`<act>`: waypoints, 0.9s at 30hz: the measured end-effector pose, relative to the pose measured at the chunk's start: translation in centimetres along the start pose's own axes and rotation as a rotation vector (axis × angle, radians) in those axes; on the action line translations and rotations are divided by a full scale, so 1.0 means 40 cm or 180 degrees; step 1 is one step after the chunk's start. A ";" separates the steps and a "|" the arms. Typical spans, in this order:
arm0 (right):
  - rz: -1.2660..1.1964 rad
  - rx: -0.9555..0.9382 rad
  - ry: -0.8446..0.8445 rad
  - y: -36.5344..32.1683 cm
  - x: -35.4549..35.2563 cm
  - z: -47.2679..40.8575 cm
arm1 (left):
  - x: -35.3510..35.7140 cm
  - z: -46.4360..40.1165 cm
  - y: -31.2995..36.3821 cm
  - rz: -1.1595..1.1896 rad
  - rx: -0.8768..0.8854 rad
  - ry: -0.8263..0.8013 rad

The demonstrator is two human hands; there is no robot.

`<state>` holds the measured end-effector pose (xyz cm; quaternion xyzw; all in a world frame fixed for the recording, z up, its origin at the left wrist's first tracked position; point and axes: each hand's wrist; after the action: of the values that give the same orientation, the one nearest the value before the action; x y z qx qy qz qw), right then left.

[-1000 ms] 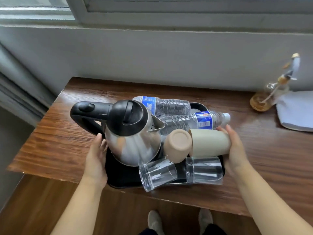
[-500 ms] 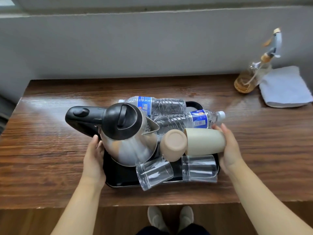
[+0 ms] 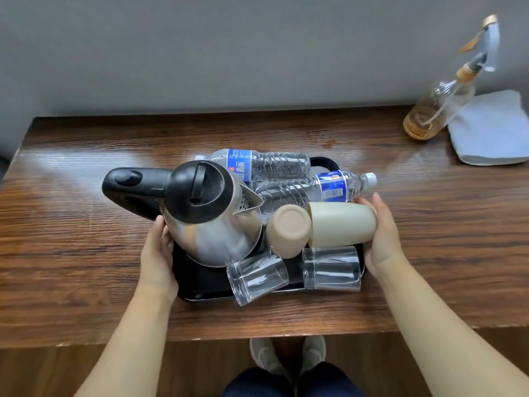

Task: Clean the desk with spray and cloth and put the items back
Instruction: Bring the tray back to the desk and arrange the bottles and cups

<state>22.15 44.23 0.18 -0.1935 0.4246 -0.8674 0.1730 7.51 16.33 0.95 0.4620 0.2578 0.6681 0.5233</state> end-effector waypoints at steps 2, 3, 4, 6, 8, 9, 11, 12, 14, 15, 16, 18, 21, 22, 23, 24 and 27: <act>0.0000 -0.0011 0.0005 0.001 0.000 0.000 | -0.006 -0.007 -0.003 0.0007 -0.0007 0.0024; 0.0003 -0.0018 0.0020 0.003 0.001 -0.001 | -0.010 -0.010 -0.005 0.0004 -0.0015 0.0028; 0.0010 -0.0027 0.0033 0.003 0.002 0.000 | -0.011 -0.010 -0.005 -0.0003 -0.0025 0.0023; 0.0032 -0.0047 0.0047 0.005 0.003 -0.001 | -0.011 -0.008 -0.005 -0.0031 -0.0042 0.0011; 0.0051 -0.0059 0.0048 0.005 0.002 -0.002 | -0.016 -0.008 -0.006 -0.0066 -0.0057 0.0023; 0.0045 -0.0055 0.0033 0.005 0.001 -0.002 | -0.019 -0.009 -0.005 -0.0107 -0.0070 0.0011; 0.0025 -0.0023 -0.0002 0.004 0.000 -0.002 | -0.025 -0.011 -0.005 -0.0215 -0.0067 -0.0033; 0.0012 -0.0015 -0.0021 0.003 0.000 0.000 | -0.029 -0.013 -0.005 -0.0263 -0.0046 -0.0052; -0.0008 -0.0014 -0.0045 0.002 -0.003 0.000 | -0.036 -0.010 -0.003 -0.0368 -0.0041 -0.0044; -0.0004 -0.0012 -0.0035 0.003 -0.005 -0.002 | -0.040 -0.007 -0.002 -0.0443 -0.0070 -0.0044; -0.0005 0.0005 -0.0033 0.001 -0.005 -0.001 | -0.045 -0.002 -0.001 -0.0499 -0.0102 -0.0052; -0.0014 0.0030 0.0000 -0.002 -0.008 -0.002 | -0.057 0.004 0.002 -0.0519 -0.0120 0.0023; 0.0011 0.0047 0.0162 -0.008 -0.011 -0.006 | -0.082 0.011 0.010 -0.0571 -0.0096 0.0292; 0.0051 0.0053 0.0237 -0.014 -0.010 -0.004 | -0.091 0.017 0.013 -0.0642 -0.0084 0.0386; 0.0093 0.0060 0.0312 -0.017 -0.015 -0.009 | -0.097 0.025 0.015 -0.0718 -0.0069 0.0461; 0.0099 0.0106 0.0359 -0.022 -0.018 -0.009 | -0.105 0.032 0.016 -0.0780 -0.0062 0.0536; 0.0048 0.0270 0.0407 -0.038 -0.031 -0.022 | -0.135 0.048 0.035 -0.0814 -0.0087 0.0790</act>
<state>22.62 46.27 0.67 -0.1271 0.3991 -0.8938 0.1602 8.72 10.57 1.07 0.3322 0.3680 0.6514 0.5743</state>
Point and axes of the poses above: each hand's wrist, its own z-axis away from the middle knuckle, its own x-axis out of the palm, y = z × x, and after that the axes turned 3 degrees about z, right-handed
